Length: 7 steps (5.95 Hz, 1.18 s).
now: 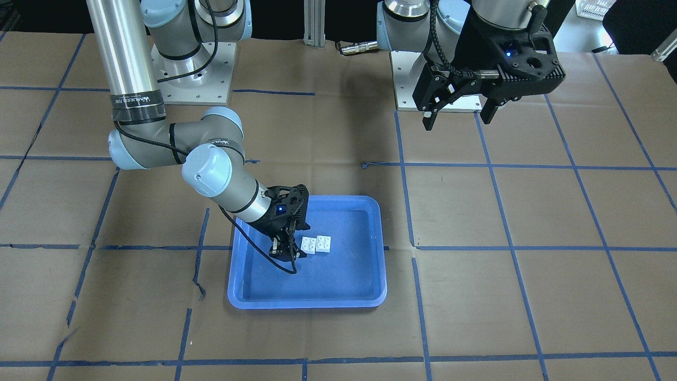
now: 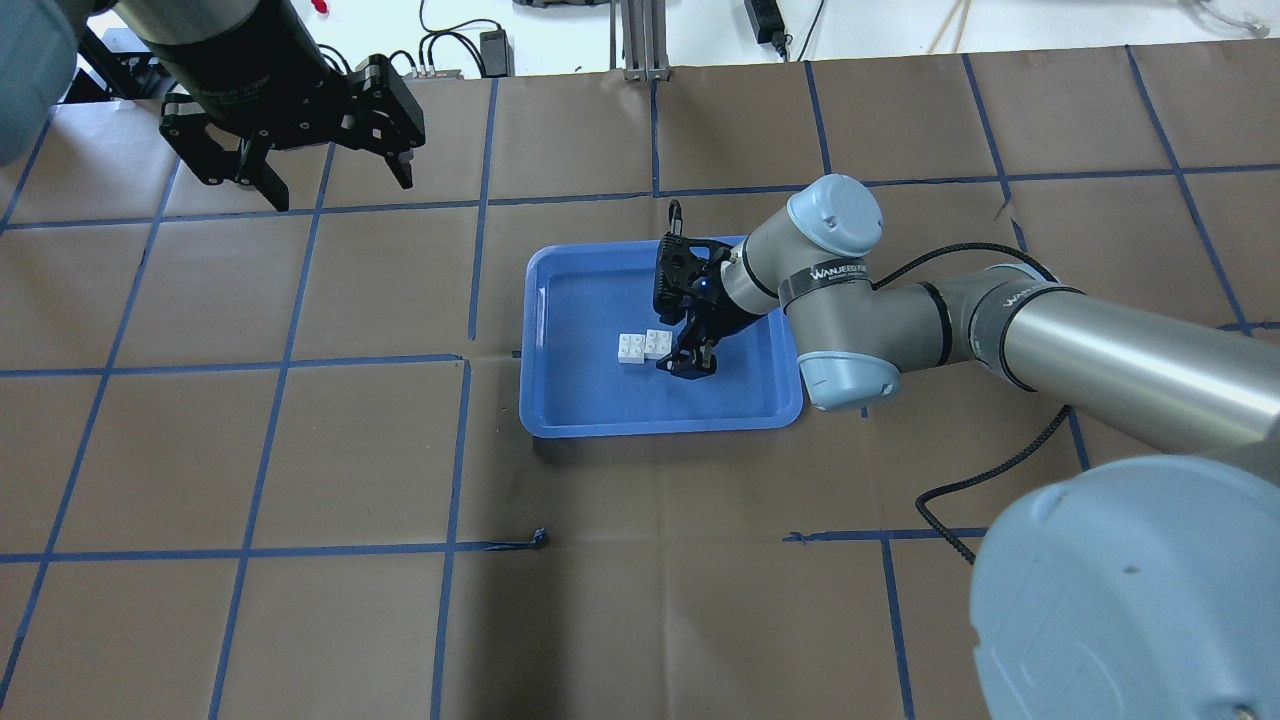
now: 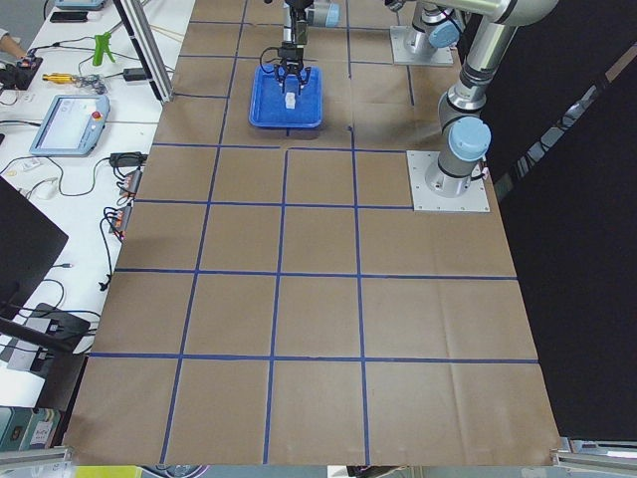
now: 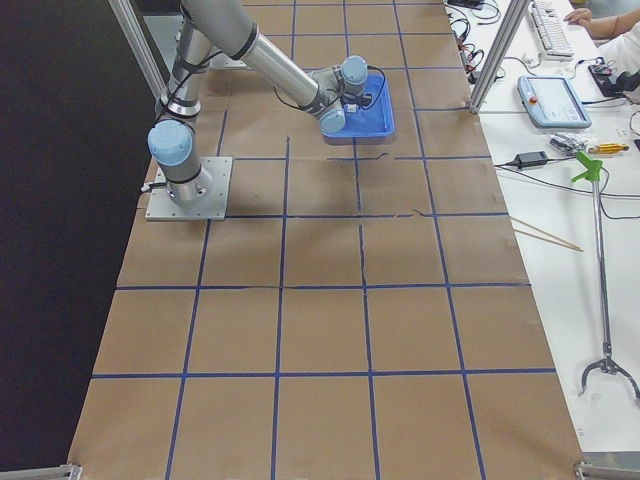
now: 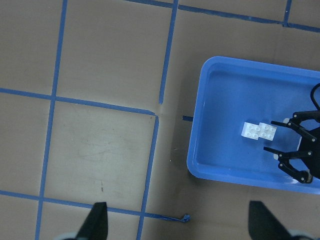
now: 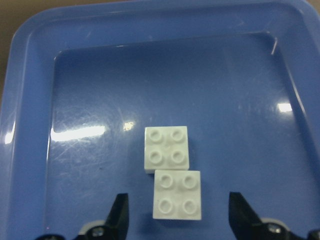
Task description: Assemble white blocks and place on blue tray
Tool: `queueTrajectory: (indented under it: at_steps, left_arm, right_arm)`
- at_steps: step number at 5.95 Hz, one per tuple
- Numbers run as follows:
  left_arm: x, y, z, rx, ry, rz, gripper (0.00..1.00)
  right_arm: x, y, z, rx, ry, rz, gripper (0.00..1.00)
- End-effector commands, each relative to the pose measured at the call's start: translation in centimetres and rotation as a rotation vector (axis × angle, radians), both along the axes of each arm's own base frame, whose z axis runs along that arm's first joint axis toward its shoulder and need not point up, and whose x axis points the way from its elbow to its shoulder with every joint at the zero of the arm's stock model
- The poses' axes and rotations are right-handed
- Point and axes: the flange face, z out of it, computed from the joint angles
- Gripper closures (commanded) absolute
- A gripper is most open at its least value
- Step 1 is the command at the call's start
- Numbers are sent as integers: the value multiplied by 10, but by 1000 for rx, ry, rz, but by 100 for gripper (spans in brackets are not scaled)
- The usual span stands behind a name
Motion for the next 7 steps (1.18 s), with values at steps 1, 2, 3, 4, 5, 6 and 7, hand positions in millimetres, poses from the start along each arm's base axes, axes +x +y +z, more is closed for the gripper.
queueTrajectory:
  at_steps: [1,2,3,4,5,6,7]
  left_arm:
    - [0,0,0,0,0,0,1]
    - [0,0,0,0,0,0,1]
    - [0,0,0,0,0,0,1]
    - [0,0,0,0,0,0,1]
    - [0,0,0,0,-2,0,1]
    - [0,0,0,0,0,0,1]
    - [0,0,0,0,-2,-1,1]
  right_arm:
    - [-7,-19,65,0,92,-22,0]
    - [-16,-32,125,75,145,-76,0]
    - [-28,-45,177,172,273,-219,0]
    - [-45,-55,221,262,392,-397,0]
    - [-73,-60,255,370,424,-609,0]
    - [-120,-52,294,457,417,-840,0]
    - [-159,-19,333,565,410,-1099,0]
